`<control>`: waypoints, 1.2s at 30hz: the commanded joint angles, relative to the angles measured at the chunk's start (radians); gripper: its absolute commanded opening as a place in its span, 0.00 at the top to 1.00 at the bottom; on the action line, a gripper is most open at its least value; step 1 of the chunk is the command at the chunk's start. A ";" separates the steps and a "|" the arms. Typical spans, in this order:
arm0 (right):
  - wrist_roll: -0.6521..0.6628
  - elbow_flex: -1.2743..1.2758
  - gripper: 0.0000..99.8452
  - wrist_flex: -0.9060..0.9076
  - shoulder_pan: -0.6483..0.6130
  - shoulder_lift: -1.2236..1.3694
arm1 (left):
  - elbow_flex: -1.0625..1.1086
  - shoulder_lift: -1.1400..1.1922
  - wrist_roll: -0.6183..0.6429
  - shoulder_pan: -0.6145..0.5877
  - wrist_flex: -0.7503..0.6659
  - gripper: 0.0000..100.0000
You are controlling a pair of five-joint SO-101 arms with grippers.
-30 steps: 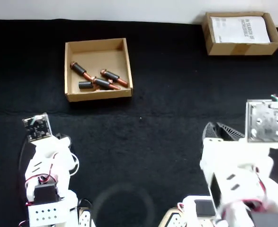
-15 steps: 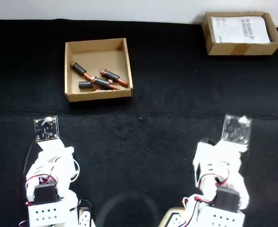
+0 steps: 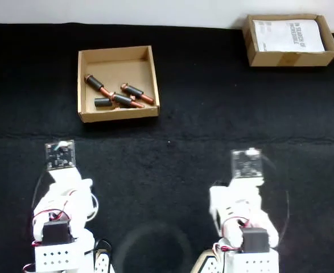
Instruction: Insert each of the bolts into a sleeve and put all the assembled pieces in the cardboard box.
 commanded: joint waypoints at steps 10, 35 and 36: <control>-0.006 0.176 0.99 0.050 -0.039 -0.012 | 0.018 -0.005 -0.005 0.091 0.170 0.99; -0.054 0.173 0.99 0.064 -0.038 -0.010 | 0.018 -0.005 -0.003 0.090 0.170 0.99; -0.054 0.173 0.99 0.064 -0.038 -0.010 | 0.018 -0.005 -0.003 0.090 0.170 0.99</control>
